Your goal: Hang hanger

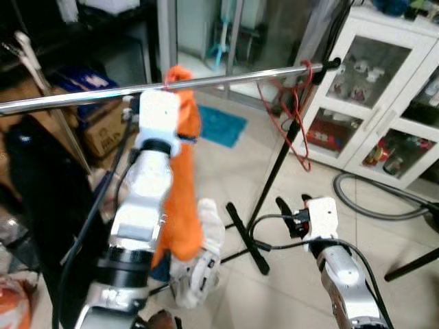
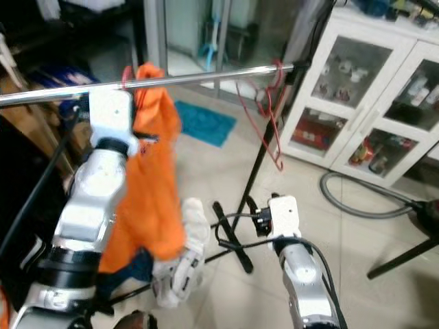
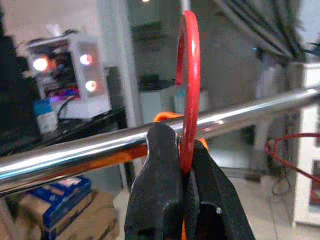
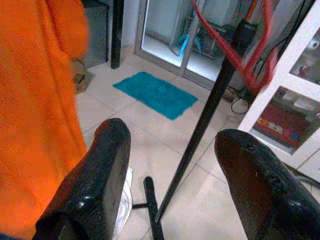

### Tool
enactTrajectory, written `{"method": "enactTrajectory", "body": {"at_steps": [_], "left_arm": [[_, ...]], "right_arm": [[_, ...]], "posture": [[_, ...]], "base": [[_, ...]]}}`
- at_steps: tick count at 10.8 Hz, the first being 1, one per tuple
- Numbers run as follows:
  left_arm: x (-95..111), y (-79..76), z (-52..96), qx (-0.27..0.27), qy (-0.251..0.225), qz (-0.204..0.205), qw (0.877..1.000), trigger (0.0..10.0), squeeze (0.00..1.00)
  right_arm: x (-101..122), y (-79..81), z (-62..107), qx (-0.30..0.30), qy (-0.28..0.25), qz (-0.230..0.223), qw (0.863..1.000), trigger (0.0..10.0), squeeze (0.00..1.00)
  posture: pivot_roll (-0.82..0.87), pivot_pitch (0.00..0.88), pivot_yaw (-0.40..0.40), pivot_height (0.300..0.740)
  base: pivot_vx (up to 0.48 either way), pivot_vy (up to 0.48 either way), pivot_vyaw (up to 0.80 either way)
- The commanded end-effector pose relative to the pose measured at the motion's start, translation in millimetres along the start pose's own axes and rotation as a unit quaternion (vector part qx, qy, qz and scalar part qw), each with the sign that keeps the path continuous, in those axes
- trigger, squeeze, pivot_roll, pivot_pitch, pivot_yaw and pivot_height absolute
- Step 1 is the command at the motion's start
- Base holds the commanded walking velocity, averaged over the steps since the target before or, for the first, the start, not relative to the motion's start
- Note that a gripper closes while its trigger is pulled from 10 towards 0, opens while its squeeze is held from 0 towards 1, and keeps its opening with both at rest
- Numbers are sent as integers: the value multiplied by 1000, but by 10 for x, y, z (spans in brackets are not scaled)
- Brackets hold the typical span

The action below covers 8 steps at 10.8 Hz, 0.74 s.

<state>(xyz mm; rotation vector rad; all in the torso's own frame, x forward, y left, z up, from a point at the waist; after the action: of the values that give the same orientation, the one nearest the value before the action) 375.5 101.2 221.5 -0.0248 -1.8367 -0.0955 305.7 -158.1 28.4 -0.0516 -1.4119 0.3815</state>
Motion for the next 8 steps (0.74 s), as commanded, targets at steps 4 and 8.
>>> {"method": "enactTrajectory", "body": {"at_steps": [4,8], "left_arm": [[358,201,-218,35,-75,-19,996,10000,0],[72,714,-382,98,-30,-19,995,10000,0]], "right_arm": [[-87,-20,10,5,15,-3,1000,10000,0],[-158,22,52,18,25,-3,1000,10000,0]], "posture": [[30,0,-71,740],[20,0,-70,740]], "base": [[0,0,0],[0,0,0]]}}
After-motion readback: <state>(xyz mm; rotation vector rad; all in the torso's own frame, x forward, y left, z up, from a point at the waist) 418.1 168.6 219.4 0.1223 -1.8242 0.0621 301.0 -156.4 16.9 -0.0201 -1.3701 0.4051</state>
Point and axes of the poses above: a point about 5 cm out from each wrist's last joint towards the gripper, its own z axis pointing back from the gripper into the wrist, its own x axis along the axis of the wrist's last joint, y = z × x, the point moved 5 cm from there along -z, pointing out of the wrist towards the gripper, and after that the axes turned 11 degrees about z, right-handed, at the moved point
